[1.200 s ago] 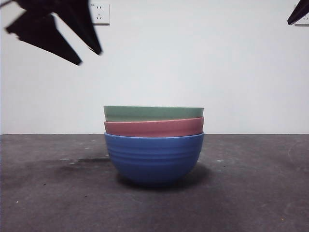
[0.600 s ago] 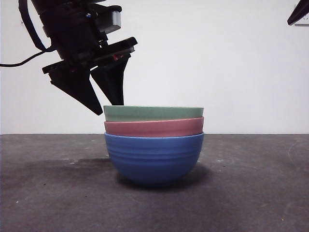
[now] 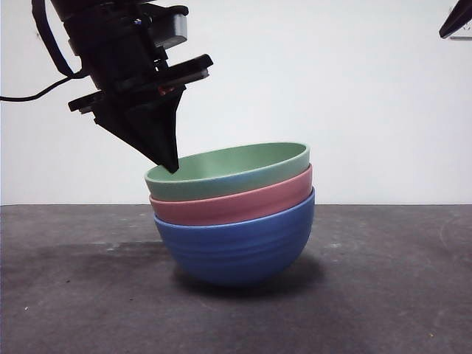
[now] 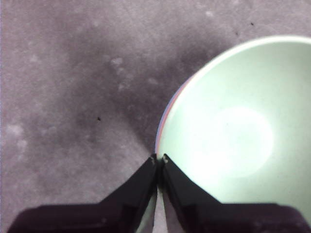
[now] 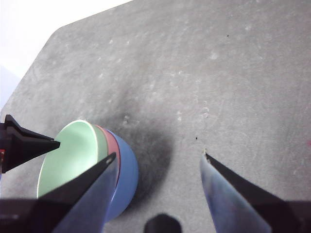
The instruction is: Pick up the green bowl on the top,put the green bowl on the left,pick up the red bowl in the middle,put the red bowl on the right
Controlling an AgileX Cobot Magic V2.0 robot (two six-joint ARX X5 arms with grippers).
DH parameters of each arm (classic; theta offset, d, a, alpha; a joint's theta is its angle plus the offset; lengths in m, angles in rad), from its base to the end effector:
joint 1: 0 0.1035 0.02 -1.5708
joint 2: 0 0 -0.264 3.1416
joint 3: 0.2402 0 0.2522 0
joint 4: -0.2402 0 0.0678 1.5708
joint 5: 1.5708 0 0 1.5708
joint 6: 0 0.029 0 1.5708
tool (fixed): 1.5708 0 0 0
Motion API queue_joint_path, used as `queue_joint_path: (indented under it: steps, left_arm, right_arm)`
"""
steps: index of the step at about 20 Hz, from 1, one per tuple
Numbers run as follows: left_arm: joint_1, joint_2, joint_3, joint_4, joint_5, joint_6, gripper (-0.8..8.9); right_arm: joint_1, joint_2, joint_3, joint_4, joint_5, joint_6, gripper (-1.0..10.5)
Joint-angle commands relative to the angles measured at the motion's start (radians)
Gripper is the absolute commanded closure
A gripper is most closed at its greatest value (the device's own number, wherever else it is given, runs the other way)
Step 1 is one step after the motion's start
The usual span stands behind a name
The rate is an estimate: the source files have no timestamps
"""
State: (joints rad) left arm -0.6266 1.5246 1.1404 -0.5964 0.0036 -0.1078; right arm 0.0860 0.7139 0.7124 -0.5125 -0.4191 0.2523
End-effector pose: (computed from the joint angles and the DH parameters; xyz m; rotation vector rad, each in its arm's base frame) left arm 0.2521 -0.1826 0.2506 0.2087 0.9754 -0.5251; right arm 0.1461 0.0244 0.2896 0.3276 0.5728 0.4273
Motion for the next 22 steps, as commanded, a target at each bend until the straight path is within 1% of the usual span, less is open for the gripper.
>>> queue_joint_path:
  steps: [1,8,14,16,18,20,22]
  left_arm:
    - [-0.003,0.006,-0.003,0.008,-0.002,0.007,8.23]
    - [-0.003,0.001,0.051,0.003,0.005,0.004,8.22]
    - [-0.003,-0.002,0.196,-0.125,0.005,0.008,8.23]
    - [-0.003,-0.019,0.24,-0.183,0.004,0.035,8.22]
    - [0.002,-0.06,0.263,-0.232,-0.006,0.056,8.23]
    - [0.03,-0.126,0.264,-0.277,-0.009,0.058,8.22]
    - [0.071,-0.19,0.262,-0.341,-0.045,0.063,8.23]
  right_arm:
    - [0.002,0.0,0.003,0.003,0.002,-0.008,6.6]
    - [0.002,0.0,0.004,0.003,0.002,-0.008,6.6]
    - [0.002,0.0,0.003,0.003,0.001,-0.008,6.6]
    - [0.002,0.0,0.003,0.003,0.001,-0.008,6.6]
    - [0.002,0.0,0.003,0.003,0.001,-0.008,6.6]
    - [0.002,0.0,0.004,0.003,0.001,-0.008,6.6]
    - [0.002,0.0,0.004,0.003,0.001,-0.008,6.6]
